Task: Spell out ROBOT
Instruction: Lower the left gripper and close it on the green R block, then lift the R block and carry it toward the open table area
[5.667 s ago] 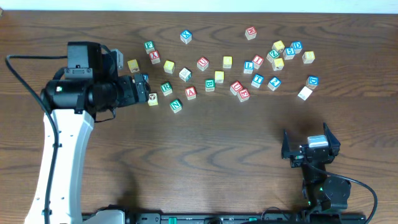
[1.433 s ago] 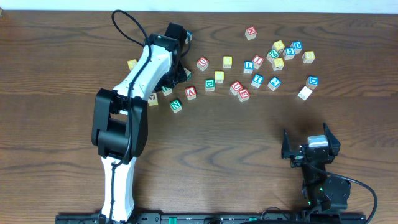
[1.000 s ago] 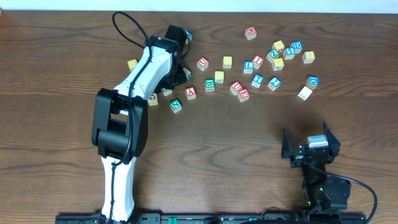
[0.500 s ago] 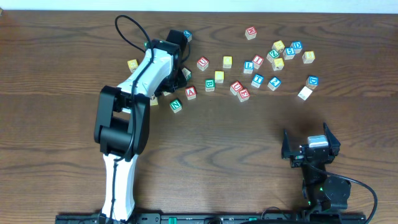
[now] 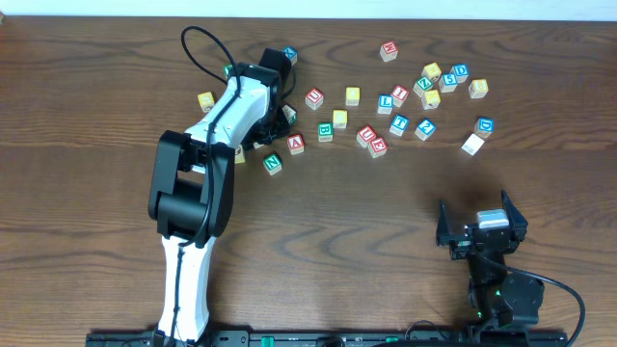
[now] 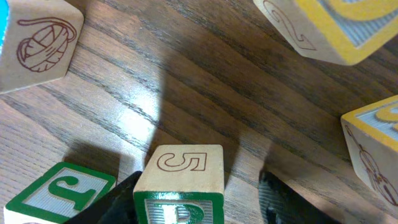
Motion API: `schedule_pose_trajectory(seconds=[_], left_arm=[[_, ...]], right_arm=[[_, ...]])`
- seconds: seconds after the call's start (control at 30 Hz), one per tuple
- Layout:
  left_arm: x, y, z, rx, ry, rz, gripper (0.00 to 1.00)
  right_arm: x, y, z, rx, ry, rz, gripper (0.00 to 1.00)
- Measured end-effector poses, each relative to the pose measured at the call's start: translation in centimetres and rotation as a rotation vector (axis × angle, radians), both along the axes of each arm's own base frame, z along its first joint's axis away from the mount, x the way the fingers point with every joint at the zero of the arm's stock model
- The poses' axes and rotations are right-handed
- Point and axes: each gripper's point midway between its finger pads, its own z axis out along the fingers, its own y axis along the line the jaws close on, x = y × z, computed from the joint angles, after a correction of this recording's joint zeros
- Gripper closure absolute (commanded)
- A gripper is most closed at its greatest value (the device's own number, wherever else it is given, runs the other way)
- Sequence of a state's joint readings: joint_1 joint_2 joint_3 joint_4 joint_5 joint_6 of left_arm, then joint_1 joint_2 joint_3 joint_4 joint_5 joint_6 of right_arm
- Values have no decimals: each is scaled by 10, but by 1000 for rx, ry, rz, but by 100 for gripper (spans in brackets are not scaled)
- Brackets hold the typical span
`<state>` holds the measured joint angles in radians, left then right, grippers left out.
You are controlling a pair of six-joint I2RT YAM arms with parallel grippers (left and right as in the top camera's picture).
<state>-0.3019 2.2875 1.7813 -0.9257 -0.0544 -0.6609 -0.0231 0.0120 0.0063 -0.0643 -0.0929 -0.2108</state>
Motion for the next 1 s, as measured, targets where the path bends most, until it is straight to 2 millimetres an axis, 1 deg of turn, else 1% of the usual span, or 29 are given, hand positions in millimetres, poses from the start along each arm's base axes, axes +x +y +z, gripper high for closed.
schedule_pose_trajectory(seconds=[0.13,0.23,0.33,0.53,0.57,0.67,0.87,0.93,1.0], left_arm=[[0,0,0,0,0,-1,56],[0,0,0,0,-1,0,59],[1,0,0,-1,-4,0,64],[2,0,0,-1,-8,-3,81],[2,-1,0,-3,-10,3,86],[2,-1,0,-2,-10,-3,88],[3,-1,6,-2,-17,-36,88],[5,-2,17,-7,-39,-62,89],[8,-3,38,-14,-79,-94,89]], right_arm=[[0,0,0,0,0,0,1],[0,0,0,0,0,0,1],[0,0,0,0,0,0,1],[0,0,0,0,0,0,1],[0,0,0,0,0,0,1],[0,0,0,0,0,0,1],[0,0,0,0,0,0,1],[0,0,0,0,0,0,1],[0,0,0,0,0,0,1]])
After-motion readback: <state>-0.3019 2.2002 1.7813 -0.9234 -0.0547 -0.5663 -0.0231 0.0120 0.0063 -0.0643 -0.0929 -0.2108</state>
